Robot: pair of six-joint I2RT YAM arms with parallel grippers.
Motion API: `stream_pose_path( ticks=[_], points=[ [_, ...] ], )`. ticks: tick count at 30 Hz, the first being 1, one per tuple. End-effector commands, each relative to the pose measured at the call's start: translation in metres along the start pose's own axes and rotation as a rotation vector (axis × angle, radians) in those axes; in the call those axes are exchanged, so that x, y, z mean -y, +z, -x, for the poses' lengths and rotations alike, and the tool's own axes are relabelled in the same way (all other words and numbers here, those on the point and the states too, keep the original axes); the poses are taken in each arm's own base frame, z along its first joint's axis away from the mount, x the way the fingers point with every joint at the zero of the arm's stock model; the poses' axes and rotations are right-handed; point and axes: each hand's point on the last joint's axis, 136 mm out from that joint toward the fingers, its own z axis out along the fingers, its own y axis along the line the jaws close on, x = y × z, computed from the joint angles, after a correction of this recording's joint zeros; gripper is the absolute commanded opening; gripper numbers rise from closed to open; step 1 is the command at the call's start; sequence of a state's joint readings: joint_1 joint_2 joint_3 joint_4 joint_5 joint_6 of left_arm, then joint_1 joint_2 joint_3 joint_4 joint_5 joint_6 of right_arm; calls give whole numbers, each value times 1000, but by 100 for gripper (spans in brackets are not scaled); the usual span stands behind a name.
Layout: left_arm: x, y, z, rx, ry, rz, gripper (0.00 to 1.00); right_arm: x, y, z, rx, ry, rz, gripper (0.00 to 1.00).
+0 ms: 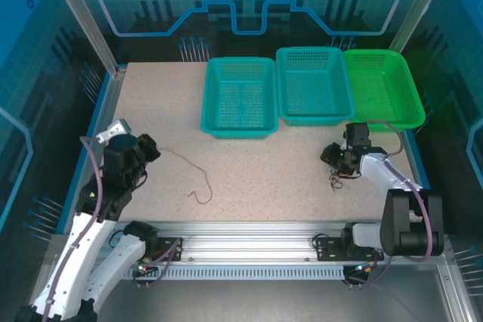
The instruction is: Untangle the cables
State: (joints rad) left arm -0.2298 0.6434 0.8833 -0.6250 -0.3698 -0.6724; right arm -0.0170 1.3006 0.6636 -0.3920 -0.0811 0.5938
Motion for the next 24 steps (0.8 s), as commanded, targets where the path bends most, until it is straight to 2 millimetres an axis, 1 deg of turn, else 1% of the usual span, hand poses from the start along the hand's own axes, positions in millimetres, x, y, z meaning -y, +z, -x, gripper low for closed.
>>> stream_pose_path(
  ticks=[1, 3, 6, 9, 10, 11, 12, 14, 15, 17, 18, 22, 23, 24],
  points=[
    [29, -15, 37, 53, 62, -48, 0, -28, -22, -6, -37, -64, 62, 59],
    [44, -18, 54, 64, 82, -64, 0, -34, -37, -5, -27, -71, 72, 64],
    [77, -30, 82, 83, 94, -133, 0, -53, -66, 2, 11, -98, 132, 69],
    [115, -47, 117, 125, 104, -229, 0, -78, -100, 15, 62, -147, 209, 74],
    [130, -53, 130, 143, 110, -270, 0, -84, -109, 18, 74, -164, 218, 75],
    [147, -58, 142, 156, 116, -316, 0, -87, -117, 24, 96, -177, 219, 79],
    [162, -61, 151, 164, 122, -359, 0, -88, -122, 28, 115, -183, 214, 85],
    [197, -67, 169, 179, 128, -470, 0, -92, -132, 39, 163, -192, 211, 96],
    [211, -68, 175, 179, 125, -514, 0, -93, -135, 42, 175, -195, 212, 99],
    [241, -64, 187, 174, 128, -595, 0, -99, -141, 48, 195, -199, 224, 100],
    [251, -63, 193, 179, 135, -619, 0, -101, -144, 51, 202, -197, 228, 100],
    [285, -46, 218, 252, 198, -663, 0, -105, -150, 56, 210, -189, 230, 100],
    [297, -42, 221, 265, 222, -705, 0, -105, -151, 57, 213, -187, 227, 100],
    [309, -38, 220, 255, 236, -756, 0, -104, -151, 57, 214, -187, 220, 100]
  ],
)
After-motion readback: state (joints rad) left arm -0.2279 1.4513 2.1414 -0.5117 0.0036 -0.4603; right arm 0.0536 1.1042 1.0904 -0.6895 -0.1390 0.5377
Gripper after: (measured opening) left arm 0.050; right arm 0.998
